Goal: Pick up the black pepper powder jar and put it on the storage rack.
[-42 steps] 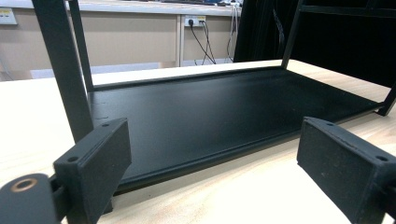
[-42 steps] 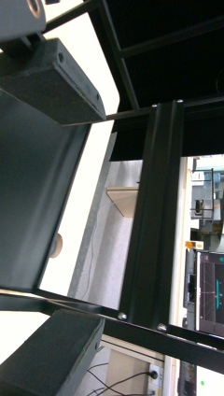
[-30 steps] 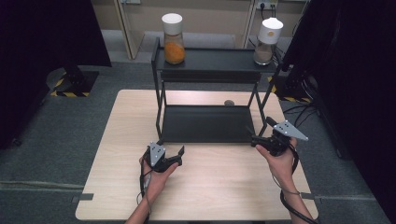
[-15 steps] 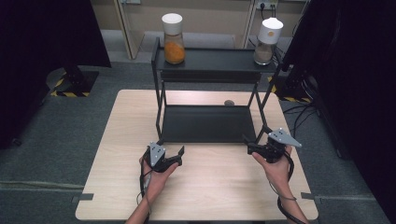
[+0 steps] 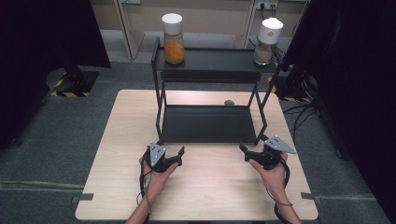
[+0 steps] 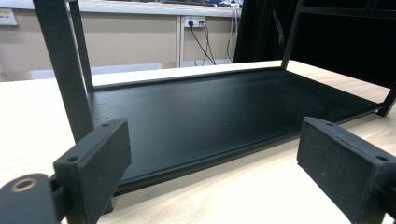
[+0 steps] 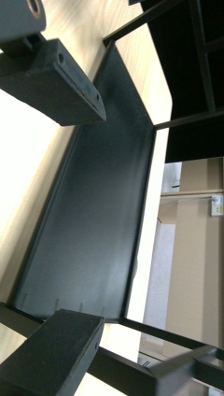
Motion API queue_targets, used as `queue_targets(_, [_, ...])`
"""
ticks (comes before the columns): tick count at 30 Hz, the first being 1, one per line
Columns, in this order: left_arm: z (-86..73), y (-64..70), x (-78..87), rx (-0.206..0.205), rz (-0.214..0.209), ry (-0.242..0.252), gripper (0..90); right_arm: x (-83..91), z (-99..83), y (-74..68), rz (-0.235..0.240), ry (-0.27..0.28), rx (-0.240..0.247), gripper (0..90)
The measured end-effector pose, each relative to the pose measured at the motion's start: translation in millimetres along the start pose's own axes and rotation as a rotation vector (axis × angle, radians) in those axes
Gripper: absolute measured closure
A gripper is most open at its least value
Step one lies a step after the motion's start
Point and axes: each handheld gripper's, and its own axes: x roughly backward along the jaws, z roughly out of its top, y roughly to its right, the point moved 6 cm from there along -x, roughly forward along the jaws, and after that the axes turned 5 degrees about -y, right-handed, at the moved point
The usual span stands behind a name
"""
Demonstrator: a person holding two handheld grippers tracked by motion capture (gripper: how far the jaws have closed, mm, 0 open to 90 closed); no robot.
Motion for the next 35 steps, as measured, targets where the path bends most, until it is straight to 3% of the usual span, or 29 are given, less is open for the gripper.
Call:
queue_targets(25, [-0.1, 0.3, 0.0, -0.003, 0.0, 0.001, 9.4, -4.4, -36.6, -4.9, -0.015, -0.046, -0.027, 4.2])
queue_targets(35, [-0.2, 0.3, 0.1, -0.005, -0.001, 0.002, 9.5, -2.8, -38.5, -5.6, -0.017, -0.033, -0.028, 4.0])
